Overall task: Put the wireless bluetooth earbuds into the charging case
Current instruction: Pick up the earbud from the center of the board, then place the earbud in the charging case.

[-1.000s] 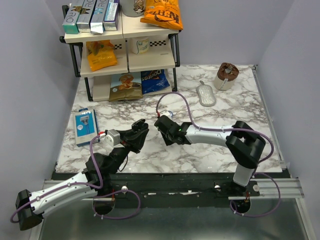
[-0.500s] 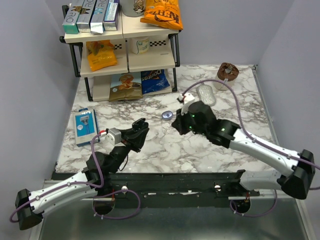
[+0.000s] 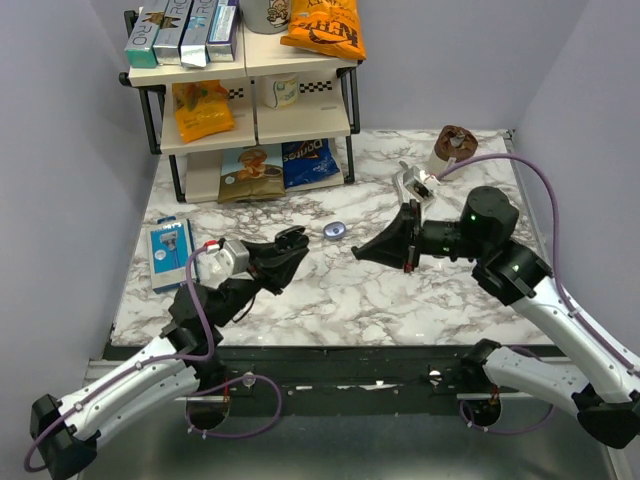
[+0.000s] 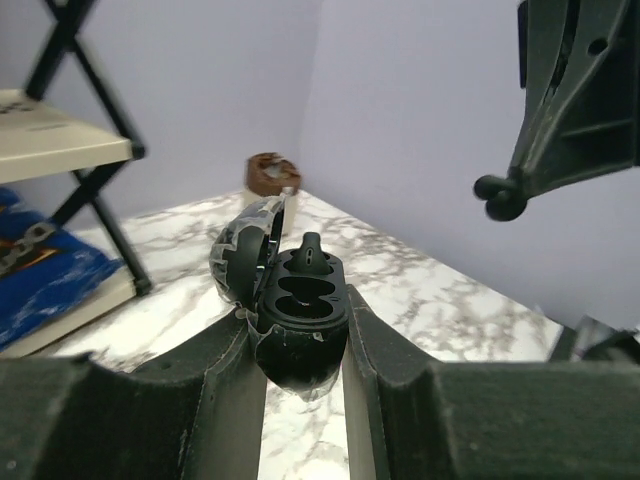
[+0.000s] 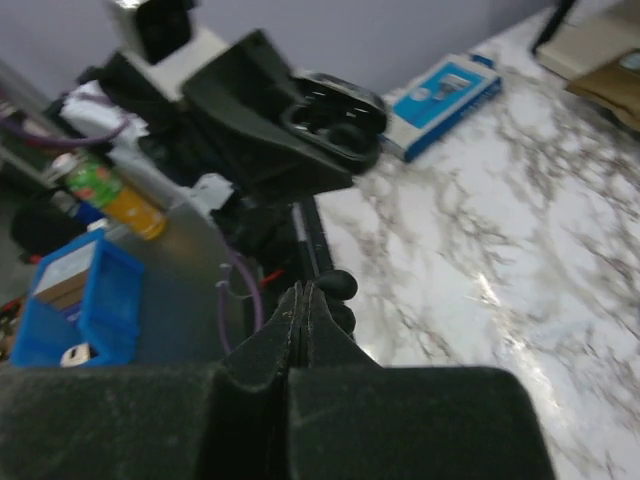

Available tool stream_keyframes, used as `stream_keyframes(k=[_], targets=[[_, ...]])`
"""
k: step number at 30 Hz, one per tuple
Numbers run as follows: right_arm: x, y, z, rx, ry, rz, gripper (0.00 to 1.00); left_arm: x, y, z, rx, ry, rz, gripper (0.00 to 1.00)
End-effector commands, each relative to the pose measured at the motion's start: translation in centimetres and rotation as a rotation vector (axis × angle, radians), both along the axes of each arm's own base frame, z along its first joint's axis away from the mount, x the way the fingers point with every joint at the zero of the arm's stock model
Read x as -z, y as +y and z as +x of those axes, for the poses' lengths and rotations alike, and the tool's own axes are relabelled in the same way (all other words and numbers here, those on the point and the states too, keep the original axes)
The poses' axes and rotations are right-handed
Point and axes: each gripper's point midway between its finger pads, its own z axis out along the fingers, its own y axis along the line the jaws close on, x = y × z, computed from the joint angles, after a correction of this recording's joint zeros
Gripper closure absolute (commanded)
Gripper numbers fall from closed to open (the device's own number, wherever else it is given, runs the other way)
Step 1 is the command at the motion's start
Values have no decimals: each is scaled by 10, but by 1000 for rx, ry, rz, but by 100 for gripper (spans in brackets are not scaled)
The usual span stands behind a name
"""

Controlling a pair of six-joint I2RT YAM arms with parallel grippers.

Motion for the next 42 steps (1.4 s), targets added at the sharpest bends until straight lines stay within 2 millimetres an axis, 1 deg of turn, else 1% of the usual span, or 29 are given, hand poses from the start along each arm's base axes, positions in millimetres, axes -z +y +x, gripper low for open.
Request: stream_keyframes(k=[1, 2, 3, 4, 5, 6, 7, 8, 9, 10, 11, 12, 13, 14, 15, 17, 18, 23, 24, 26, 27, 29, 30, 31, 35, 36, 41, 42], targets=[[-38, -11, -70, -336, -71, 115, 99, -21, -32, -44, 376, -85, 10, 100], [-43, -14, -76, -362, -88, 132, 99, -20, -39, -44, 416, -64, 15, 100], [-46, -16, -82, -382, -98, 141, 99, -27, -39, -43, 433, -88, 7, 100], [-46, -19, -90, -425, -102, 144, 99, -27, -42, -47, 472, -91, 15, 100], [-49, -22, -95, -436, -122, 154, 99, -26, -51, -50, 541, -88, 41, 100], [-49, -24, -98, -445, -129, 158, 99, -31, -54, -55, 588, -94, 31, 100], [-45, -25, -100, -459, -129, 159, 99, -33, -56, -55, 616, -95, 36, 100], [-47, -26, -104, -475, -146, 169, 99, -31, -63, -59, 687, -82, 57, 100], [-46, -27, -106, -490, -146, 169, 99, -39, -64, -63, 721, -95, 37, 100], [-44, -27, -108, -506, -139, 165, 99, -41, -66, -64, 747, -89, 33, 100], [-42, -26, -106, -501, -139, 163, 99, -36, -72, -62, 775, -68, 42, 100], [-40, -26, -106, -505, -135, 160, 99, -45, -72, -70, 819, -109, 41, 100], [-39, -25, -105, -501, -135, 159, 99, -46, -74, -73, 857, -80, 36, 100], [-40, -25, -104, -499, -141, 160, 99, -42, -78, -70, 880, -57, 45, 100], [-39, -23, -102, -505, -132, 155, 99, -46, -79, -75, 918, -68, 61, 100], [-40, -22, -100, -504, -138, 155, 99, -43, -83, -74, 948, -38, 75, 100], [-40, -20, -99, -505, -132, 153, 99, -46, -83, -75, 959, -40, 80, 100], [-42, -19, -97, -506, -120, 152, 99, -34, -87, -75, 993, 0, 161, 100], [-42, -18, -96, -506, -115, 151, 99, -25, -89, -72, 986, 16, 202, 100], [-41, -17, -94, -500, -105, 149, 99, -18, -89, -73, 987, 28, 242, 100], [-40, -16, -93, -498, -99, 147, 99, -8, -90, -70, 978, 38, 288, 100], [-39, -15, -93, -508, -72, 142, 99, 0, -91, -70, 978, 52, 329, 100], [-42, -15, -93, -515, -89, 152, 99, 7, -91, -70, 980, 91, 351, 100], [-43, -14, -93, -517, -86, 152, 99, 10, -91, -68, 971, 78, 369, 100], [-39, -11, -88, -510, -52, 128, 99, 20, -93, -68, 982, 106, 407, 100], [-38, -11, -88, -513, -48, 123, 99, 20, -93, -68, 985, 116, 414, 100], [-26, -4, -76, -469, -2, 71, 99, 24, -95, -69, 985, 124, 445, 100], [-27, -3, -75, -466, -1, 65, 99, 24, -95, -70, 989, 129, 452, 100]])
